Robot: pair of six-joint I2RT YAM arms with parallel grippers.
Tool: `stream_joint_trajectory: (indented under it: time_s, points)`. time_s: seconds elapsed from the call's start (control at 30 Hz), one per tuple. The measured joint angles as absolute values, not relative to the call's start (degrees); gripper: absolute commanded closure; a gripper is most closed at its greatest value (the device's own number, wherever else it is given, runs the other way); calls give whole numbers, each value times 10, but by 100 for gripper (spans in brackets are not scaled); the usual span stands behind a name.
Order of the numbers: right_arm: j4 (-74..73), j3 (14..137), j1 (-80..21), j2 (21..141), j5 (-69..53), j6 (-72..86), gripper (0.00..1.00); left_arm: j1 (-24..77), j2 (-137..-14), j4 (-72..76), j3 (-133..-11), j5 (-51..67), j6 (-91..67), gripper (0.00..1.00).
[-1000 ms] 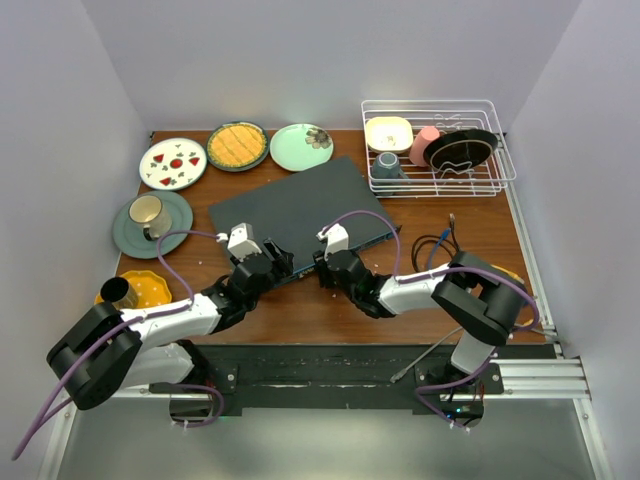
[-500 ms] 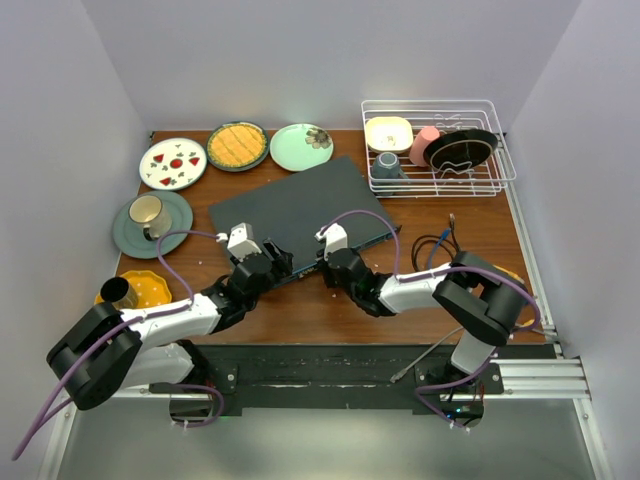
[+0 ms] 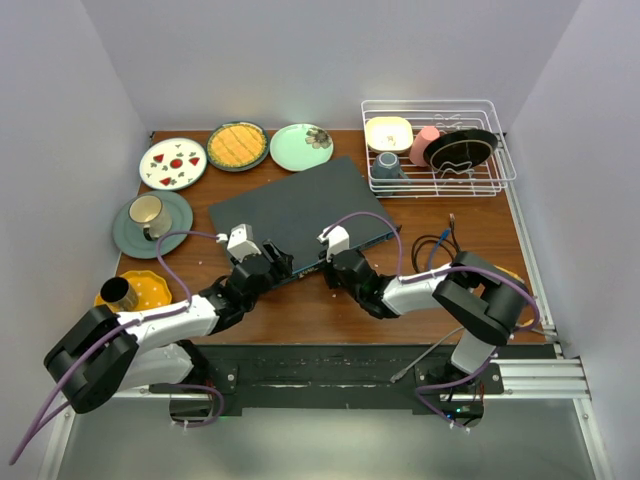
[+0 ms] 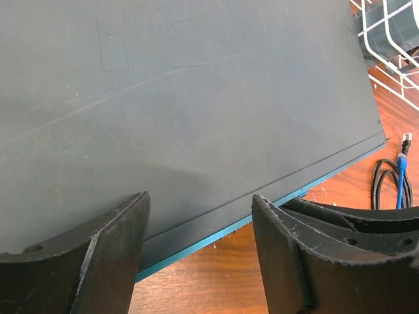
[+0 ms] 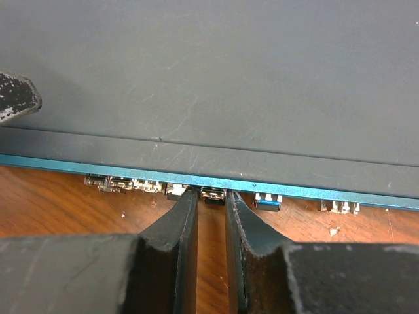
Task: Pull the plug from the switch port
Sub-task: Move the switch port to the center of the board.
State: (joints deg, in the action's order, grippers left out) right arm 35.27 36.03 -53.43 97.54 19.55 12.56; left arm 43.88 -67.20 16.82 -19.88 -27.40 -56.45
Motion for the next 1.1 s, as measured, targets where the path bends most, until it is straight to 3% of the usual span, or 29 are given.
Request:
stream_joint_trajectory:
  time_s: [0.87, 1.1]
  points:
    - [338, 315, -522, 923, 184, 136, 100, 451, -627, 116, -197, -215, -531, 38]
    - [338, 315, -522, 924, 184, 138, 100, 547, -659, 72, -235, -281, -484, 35]
